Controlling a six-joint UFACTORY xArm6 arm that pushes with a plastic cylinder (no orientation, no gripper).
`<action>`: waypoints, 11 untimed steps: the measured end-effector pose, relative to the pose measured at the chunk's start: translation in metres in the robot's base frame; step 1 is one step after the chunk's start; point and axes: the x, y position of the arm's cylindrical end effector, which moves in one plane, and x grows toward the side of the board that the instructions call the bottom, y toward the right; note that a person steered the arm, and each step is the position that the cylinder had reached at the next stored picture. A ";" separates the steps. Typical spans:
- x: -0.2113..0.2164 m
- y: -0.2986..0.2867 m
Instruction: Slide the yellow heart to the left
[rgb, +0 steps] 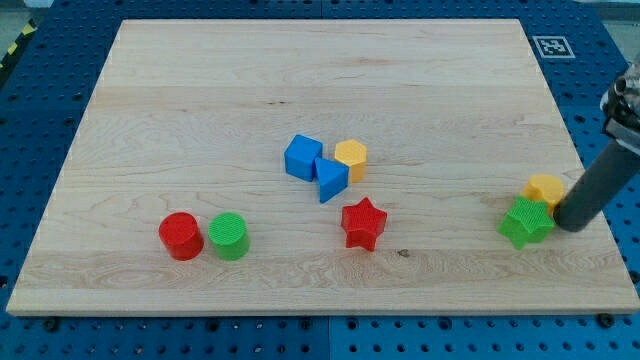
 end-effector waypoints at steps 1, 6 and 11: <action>-0.032 -0.001; -0.054 0.015; -0.031 -0.026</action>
